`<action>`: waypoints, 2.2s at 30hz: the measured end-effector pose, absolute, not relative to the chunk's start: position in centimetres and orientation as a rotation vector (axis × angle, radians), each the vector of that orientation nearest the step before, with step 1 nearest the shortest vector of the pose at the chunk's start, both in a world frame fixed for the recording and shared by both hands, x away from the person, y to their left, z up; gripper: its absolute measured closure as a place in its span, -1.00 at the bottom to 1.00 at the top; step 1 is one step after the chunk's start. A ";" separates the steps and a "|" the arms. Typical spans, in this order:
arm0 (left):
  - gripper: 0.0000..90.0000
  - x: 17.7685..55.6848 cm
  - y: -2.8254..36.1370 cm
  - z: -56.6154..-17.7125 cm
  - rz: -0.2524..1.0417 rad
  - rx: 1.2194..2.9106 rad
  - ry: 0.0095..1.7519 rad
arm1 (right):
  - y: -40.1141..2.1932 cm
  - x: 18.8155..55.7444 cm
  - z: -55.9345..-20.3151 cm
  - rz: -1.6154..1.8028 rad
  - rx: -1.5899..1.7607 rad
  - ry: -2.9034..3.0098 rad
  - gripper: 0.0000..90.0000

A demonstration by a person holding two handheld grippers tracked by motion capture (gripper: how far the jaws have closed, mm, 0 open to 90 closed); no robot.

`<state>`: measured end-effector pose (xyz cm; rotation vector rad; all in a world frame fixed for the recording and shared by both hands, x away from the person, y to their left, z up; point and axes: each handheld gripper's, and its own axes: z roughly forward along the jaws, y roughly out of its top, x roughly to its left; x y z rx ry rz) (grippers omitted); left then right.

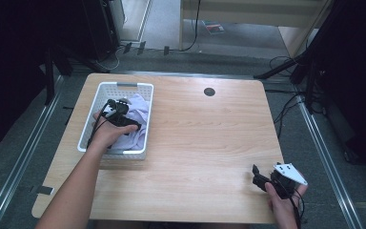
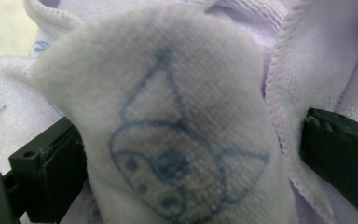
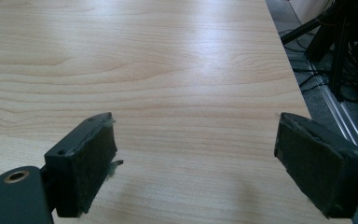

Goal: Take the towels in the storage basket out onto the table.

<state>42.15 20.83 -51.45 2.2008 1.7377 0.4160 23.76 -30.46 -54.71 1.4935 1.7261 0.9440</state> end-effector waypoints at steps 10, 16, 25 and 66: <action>-0.51 41.9 21.3 -51.0 0.452 2.185 1.771 | -30.4 23.8 -54.7 0.940 1.495 1.723 -0.71; -0.05 41.7 22.0 -50.7 0.461 2.156 1.791 | -30.4 23.8 -54.7 0.938 1.494 1.723 -0.71; 0.28 41.8 22.3 -50.3 0.450 2.146 1.807 | -30.4 23.8 -54.7 0.937 1.498 1.721 -0.71; 0.32 40.3 23.1 -36.5 0.454 2.012 1.703 | -30.4 23.8 -54.7 0.941 1.499 1.725 -0.71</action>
